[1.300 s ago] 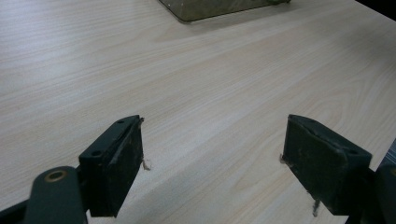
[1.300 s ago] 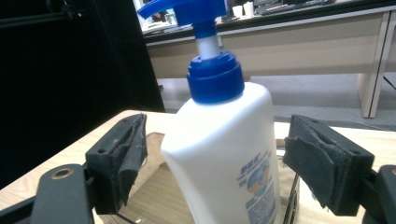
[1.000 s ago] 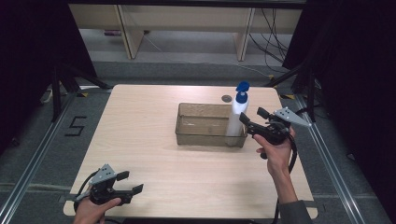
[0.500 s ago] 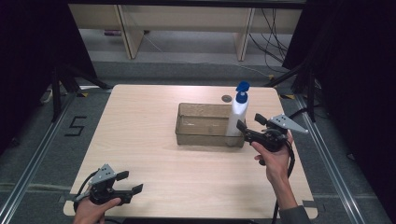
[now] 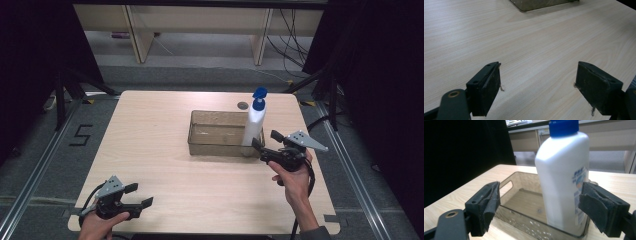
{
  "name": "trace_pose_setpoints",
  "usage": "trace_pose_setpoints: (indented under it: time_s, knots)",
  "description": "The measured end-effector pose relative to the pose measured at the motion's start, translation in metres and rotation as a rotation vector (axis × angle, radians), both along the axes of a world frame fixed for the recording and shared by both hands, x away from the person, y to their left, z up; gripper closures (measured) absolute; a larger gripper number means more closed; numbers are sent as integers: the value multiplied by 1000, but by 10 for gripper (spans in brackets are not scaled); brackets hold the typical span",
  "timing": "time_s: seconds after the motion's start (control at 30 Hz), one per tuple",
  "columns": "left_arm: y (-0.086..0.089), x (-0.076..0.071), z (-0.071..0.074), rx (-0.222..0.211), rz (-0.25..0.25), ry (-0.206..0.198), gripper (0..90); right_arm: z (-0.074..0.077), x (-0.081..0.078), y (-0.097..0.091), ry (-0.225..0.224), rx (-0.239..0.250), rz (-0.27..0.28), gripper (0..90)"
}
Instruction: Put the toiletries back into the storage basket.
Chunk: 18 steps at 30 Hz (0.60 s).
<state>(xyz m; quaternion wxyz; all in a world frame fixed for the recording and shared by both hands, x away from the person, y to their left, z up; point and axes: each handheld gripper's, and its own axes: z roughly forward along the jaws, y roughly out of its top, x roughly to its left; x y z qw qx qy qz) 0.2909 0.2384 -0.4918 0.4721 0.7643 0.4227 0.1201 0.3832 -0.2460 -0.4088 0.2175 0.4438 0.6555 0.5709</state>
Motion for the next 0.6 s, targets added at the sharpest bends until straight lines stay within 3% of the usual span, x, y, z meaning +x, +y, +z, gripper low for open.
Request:
trace_pose_setpoints:
  time_s: [0.07, 0.1, 0.13, 0.2, 0.27, 0.6]
  knots:
    - [0, 0, 0, -1, 2, 0, 197, -3, 0, -2, -3, -18, -1, 176]
    - [0, 0, 0, 7, 1, 0, 197, -4, -2, -1, 8, -1, 1, 176]
    - [1, 1, 0, 4, 0, -2, 197, -5, -1, -2, -11, -20, 9, 176]
    - [0, 0, 0, 1, 1, -1, 197, -7, -3, -1, 6, -5, 7, 176]
    - [0, 0, 0, -3, 2, -1, 197, -8, -5, -2, 1, -26, 17, 176]
    - [1, 0, 0, 16, -8, 0, 197, -19, -17, 5, 18, -29, 57, 176]
